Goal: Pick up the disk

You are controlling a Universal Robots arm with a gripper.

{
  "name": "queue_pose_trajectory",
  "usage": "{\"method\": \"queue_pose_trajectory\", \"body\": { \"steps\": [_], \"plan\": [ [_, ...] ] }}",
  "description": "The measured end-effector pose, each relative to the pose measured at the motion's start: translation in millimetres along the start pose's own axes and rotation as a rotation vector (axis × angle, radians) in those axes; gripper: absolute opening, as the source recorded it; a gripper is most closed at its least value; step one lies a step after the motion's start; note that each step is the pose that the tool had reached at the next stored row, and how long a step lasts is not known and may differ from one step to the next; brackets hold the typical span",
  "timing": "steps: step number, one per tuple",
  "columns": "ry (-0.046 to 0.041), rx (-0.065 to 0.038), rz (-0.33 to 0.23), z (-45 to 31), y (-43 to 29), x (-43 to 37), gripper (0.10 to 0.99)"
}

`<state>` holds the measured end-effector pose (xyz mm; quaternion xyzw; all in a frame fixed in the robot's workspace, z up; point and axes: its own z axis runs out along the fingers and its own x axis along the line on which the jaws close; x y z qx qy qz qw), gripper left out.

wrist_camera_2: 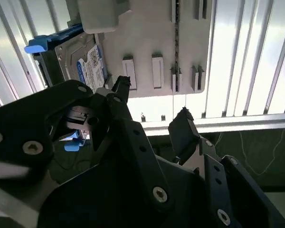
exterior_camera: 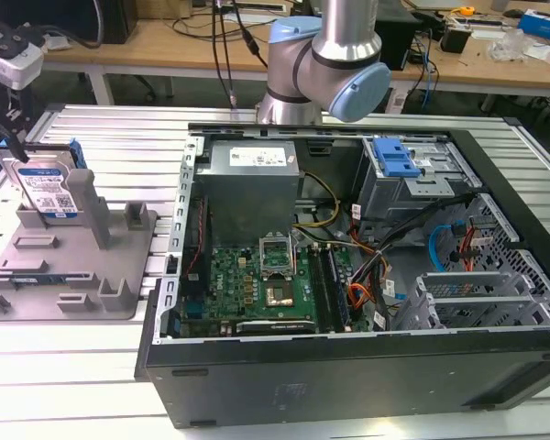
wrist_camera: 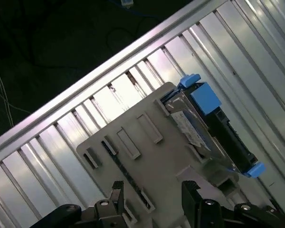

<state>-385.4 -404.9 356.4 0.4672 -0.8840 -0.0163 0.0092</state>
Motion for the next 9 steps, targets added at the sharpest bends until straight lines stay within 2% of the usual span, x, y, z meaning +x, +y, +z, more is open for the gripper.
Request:
{"method": "queue_pose_trajectory", "body": {
  "steps": [3,8,9],
  "plan": [
    [0.005,0.0,-0.134,0.1,0.0,0.0,0.6],
    [0.0097,0.0,-0.259,0.4,0.0,0.0,0.6],
    [0.0111,0.0,-0.299,0.5,0.0,0.0,0.6]
  ]
}}
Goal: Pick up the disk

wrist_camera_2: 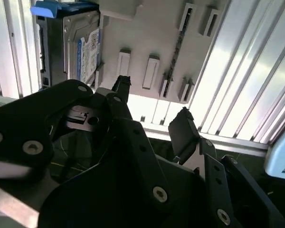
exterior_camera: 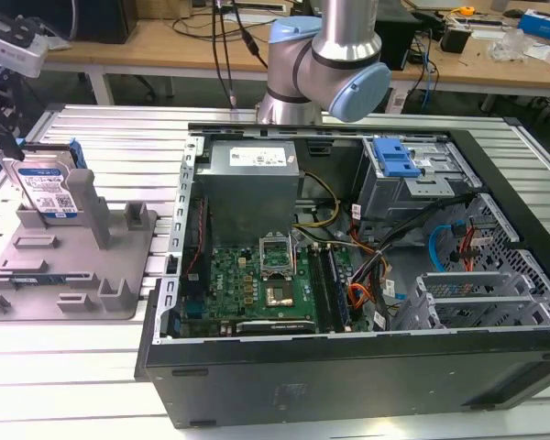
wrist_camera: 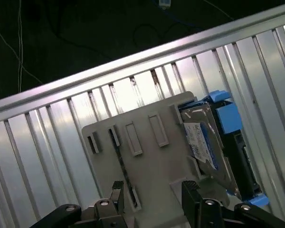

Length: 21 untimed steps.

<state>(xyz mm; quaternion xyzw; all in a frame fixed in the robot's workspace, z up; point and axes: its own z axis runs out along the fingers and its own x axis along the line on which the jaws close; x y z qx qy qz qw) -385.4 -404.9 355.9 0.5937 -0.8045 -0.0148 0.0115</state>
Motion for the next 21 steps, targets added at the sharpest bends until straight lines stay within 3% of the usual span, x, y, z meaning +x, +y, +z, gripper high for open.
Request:
{"method": "queue_pose_trajectory", "body": {
  "steps": [2,9,17,21],
  "plan": [
    [0.0027,0.0,-0.074,0.2,0.0,0.0,0.6],
    [0.0079,0.0,-0.209,0.8,-0.1,0.0,0.6],
    [0.0084,0.0,-0.218,0.8,1.1,-1.4,0.6],
    [0.0096,0.0,-0.22,1.1,7.5,-15.6,0.6]
  ]
}}
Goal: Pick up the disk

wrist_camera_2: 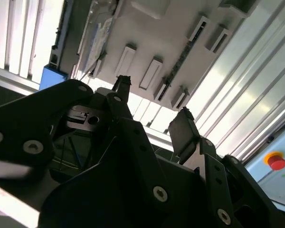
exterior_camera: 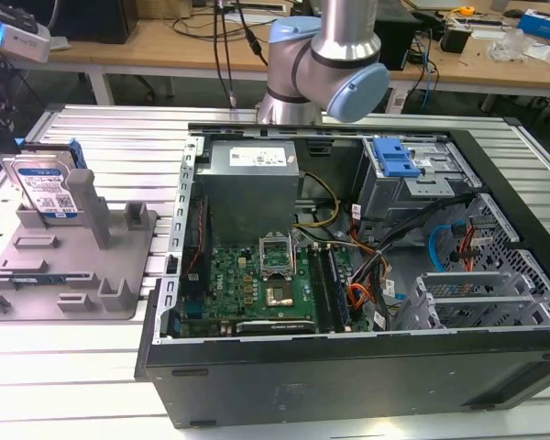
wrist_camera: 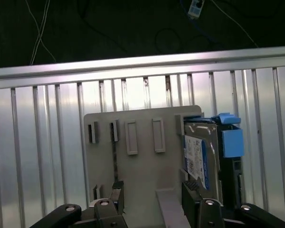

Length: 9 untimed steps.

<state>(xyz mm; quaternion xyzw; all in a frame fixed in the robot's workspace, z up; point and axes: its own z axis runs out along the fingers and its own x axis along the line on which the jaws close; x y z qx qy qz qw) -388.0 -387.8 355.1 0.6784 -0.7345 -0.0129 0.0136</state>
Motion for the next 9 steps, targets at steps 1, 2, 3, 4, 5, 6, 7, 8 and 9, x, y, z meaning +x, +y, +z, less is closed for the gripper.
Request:
{"method": "queue_pose_trajectory", "body": {
  "steps": [1,2,3,4,5,6,7,8,9],
  "plan": [
    [0.0003,0.0,-0.001,0.0,0.8,-4.7,0.6],
    [0.0008,0.0,-0.001,0.1,1.8,-10.6,0.6],
    [0.0014,0.0,-0.002,0.1,2.4,-14.3,0.6],
    [0.0028,0.0,-0.004,0.1,3.5,-22.1,0.6],
    [0.004,0.0,-0.007,0.1,4.5,-29.2,0.6],
    [0.0056,0.0,-0.009,0.1,5.3,-35.3,0.6],
    [0.0066,0.001,-0.011,0.2,5.8,-39.0,0.6],
    [0.0087,0.001,-0.012,0.2,6.4,-42.4,0.6],
    [0.0129,0.001,-0.014,0.3,7.1,-46.3,0.6]
  ]
}}
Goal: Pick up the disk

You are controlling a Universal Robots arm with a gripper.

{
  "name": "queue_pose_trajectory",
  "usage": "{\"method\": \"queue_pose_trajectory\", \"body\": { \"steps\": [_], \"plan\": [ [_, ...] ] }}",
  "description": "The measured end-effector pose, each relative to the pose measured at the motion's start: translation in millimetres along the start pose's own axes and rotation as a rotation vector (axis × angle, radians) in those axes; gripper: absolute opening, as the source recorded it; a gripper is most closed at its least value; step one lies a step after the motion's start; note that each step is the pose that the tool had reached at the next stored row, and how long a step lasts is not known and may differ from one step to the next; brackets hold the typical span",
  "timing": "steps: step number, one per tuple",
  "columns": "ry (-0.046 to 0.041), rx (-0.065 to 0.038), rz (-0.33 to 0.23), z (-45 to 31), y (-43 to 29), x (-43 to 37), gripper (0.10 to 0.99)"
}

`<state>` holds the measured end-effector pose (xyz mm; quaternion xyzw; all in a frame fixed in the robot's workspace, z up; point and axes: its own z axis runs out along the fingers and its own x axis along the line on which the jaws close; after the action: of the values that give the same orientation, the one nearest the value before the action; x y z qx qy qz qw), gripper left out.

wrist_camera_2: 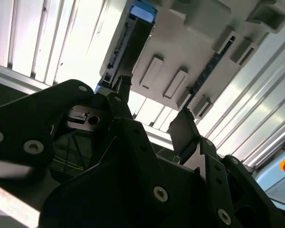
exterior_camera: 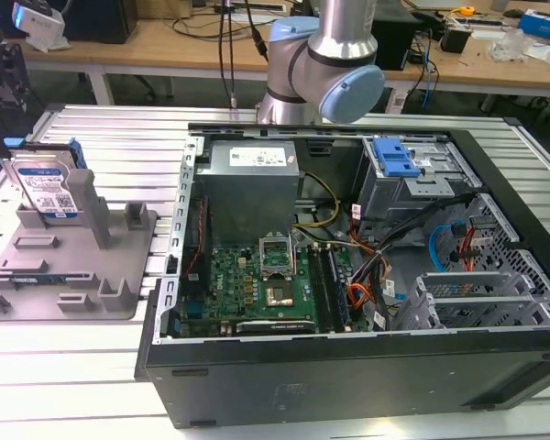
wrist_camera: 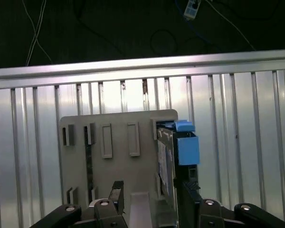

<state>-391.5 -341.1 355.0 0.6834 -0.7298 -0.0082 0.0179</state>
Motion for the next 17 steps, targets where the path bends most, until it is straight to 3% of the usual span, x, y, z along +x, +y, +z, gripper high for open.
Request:
{"method": "queue_pose_trajectory", "body": {
  "steps": [2,3,6,11,13,17],
  "plan": [
    [0.0121,0.002,-0.003,0.8,1.5,-7.9,0.6],
    [0.0142,0.003,-0.004,1.4,2.1,-10.5,0.6],
    [0.014,0.018,-0.006,3.8,4.4,-17.5,0.6],
    [0.0127,0.038,-0.007,6.8,14.6,-18.8,0.6],
    [0.0124,0.044,-0.008,7.7,19.6,-19.8,0.6],
    [0.0129,0.044,-0.009,8.0,25.1,-28.4,0.6]
  ]
}}
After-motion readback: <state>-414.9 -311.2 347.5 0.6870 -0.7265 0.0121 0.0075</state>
